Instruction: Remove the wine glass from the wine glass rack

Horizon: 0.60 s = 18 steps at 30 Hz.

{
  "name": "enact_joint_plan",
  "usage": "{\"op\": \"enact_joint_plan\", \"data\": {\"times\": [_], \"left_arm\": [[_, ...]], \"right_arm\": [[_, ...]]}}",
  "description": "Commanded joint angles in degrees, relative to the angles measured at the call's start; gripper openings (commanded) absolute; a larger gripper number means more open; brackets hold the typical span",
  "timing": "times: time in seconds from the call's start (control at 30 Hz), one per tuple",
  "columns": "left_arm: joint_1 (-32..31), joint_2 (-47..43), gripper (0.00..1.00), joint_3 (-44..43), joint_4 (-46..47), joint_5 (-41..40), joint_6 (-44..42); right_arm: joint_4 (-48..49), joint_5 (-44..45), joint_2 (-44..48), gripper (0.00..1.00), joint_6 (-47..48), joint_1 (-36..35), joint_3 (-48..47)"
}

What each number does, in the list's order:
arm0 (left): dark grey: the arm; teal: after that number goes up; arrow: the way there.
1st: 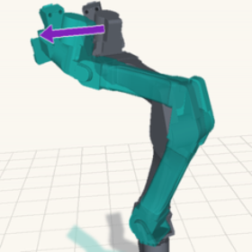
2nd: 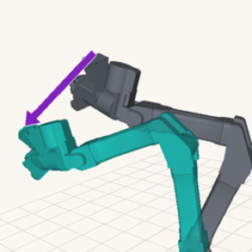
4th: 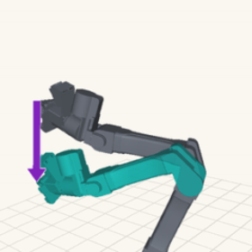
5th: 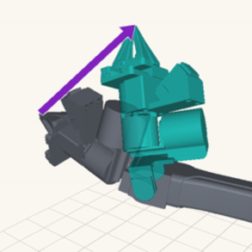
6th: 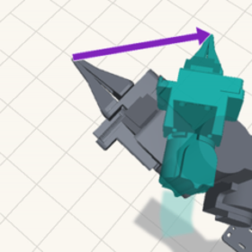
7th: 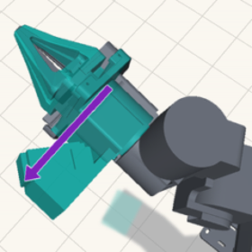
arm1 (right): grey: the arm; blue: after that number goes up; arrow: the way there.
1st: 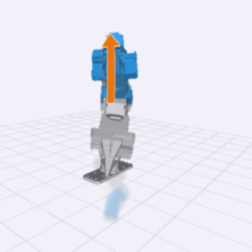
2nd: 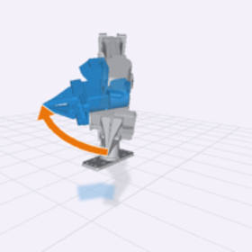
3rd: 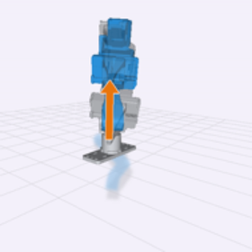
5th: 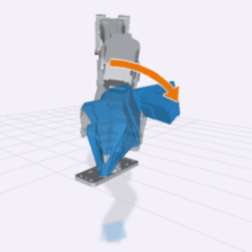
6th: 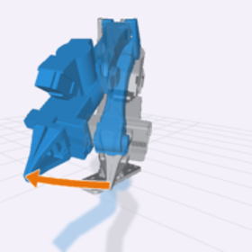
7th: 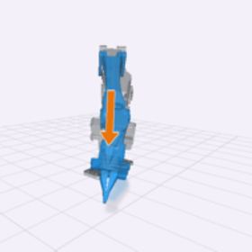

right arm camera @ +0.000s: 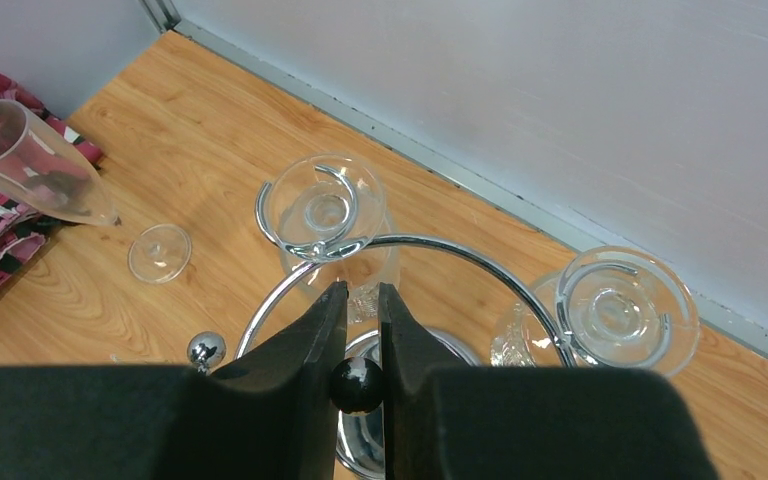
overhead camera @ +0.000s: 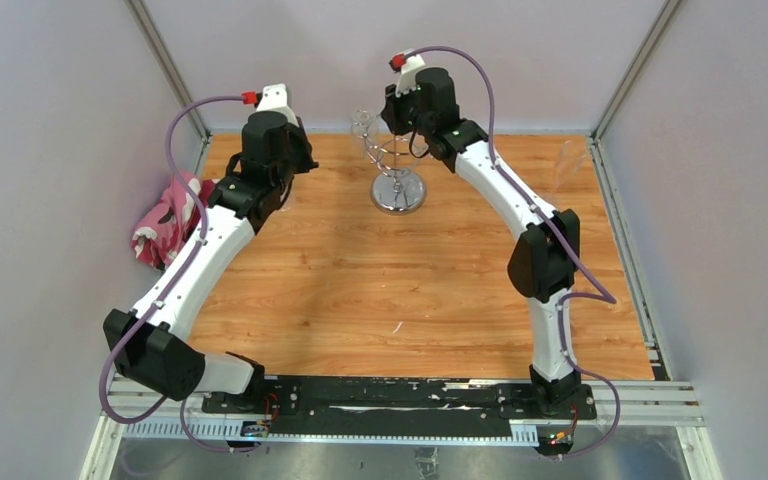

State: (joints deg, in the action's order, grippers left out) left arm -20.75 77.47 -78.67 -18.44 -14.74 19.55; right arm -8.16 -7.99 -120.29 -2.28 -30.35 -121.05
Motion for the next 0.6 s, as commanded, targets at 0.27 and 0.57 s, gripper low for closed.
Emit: {"op": "enact_joint_plan", "data": {"times": [0.27, 0.57], "left_arm": [[0.3, 0.7, 0.00, 1.1, 1.7, 2.2, 1.5], [0.3, 0.3, 0.00, 1.2, 1.7, 3.2, 2.0]], "right_arm": [[-1.9, -3.7, 10.6, 0.00, 2.0, -1.1, 7.1], [-2.7, -3.8, 17.4, 0.00, 4.0, -2.7, 13.9]]}}
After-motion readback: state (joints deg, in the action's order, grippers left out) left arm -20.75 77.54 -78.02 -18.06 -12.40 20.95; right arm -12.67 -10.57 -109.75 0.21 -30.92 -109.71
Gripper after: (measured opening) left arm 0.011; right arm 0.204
